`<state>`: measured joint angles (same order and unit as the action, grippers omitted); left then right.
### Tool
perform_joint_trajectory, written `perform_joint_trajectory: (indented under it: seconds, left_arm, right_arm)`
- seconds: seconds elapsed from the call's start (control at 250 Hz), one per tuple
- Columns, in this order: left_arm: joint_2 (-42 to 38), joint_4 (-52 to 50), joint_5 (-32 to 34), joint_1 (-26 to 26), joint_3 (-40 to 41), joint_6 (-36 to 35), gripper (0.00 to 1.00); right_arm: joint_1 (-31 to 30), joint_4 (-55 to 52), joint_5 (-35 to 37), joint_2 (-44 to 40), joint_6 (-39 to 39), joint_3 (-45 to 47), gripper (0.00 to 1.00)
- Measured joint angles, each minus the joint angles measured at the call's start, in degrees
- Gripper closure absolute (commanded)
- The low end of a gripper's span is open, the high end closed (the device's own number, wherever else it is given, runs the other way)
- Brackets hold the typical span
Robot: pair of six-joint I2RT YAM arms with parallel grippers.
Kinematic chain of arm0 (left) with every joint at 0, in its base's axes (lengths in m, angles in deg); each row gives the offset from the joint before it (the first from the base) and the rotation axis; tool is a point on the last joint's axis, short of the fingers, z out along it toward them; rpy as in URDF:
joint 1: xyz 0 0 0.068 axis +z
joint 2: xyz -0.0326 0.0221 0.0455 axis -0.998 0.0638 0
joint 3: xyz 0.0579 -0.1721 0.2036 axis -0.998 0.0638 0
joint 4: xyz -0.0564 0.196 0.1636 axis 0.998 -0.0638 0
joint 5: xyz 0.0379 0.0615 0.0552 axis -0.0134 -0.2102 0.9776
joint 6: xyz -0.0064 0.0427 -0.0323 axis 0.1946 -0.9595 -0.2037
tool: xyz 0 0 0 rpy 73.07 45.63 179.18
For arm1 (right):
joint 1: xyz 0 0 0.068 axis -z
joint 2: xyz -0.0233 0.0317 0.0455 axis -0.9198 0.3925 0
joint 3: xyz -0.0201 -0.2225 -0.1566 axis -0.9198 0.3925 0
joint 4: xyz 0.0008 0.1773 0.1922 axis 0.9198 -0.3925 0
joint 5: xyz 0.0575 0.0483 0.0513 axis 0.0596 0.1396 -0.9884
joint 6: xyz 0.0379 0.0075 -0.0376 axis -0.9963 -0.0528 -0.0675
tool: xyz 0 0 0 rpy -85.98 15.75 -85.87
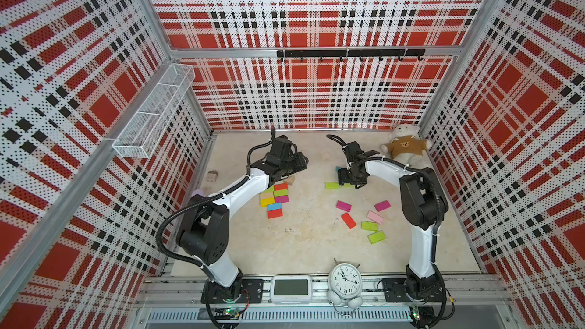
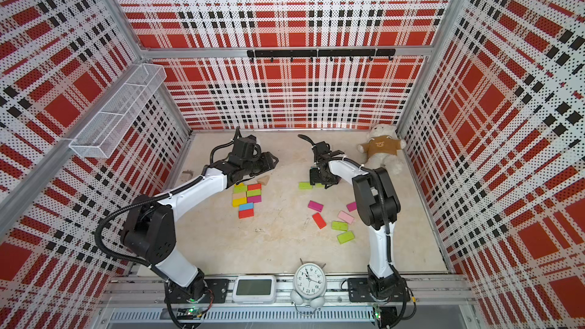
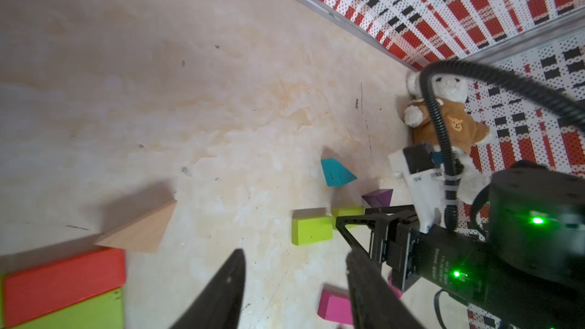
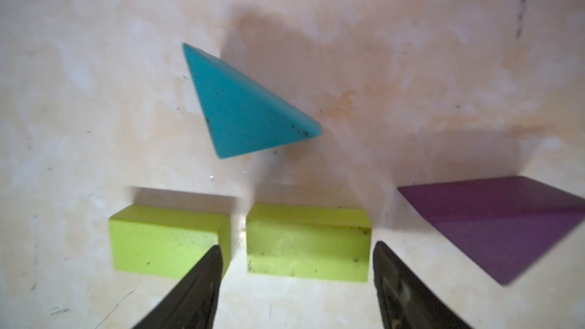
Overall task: Assemble a carrot with building blocks
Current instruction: Assemble the building block at the center of the board.
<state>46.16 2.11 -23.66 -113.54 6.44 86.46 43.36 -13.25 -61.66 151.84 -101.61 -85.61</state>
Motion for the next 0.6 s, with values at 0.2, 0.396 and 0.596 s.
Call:
perform_joint_trajectory:
  seconds: [0.2, 0.396, 0.596]
  left_arm:
    - [7.5, 0.3, -1.0, -4.7, -2.7, 1.3, 0.74]
    - [15.0, 0.3, -1.2, -7.4, -6.5, 2.7, 0.88]
    - [18.8, 0.4, -1.2, -8.9, -8.6, 4.4, 0.95]
  right_arm:
    - [1.5, 1.7, -2.5, -7.6, -0.3, 2.5, 0.46]
    - [5.4, 4.7, -6.4, -8.7, -0.3, 7.0, 0.6]
    - [7.1, 6.0, -8.4, -6.3, 0.1, 8.1, 0.62]
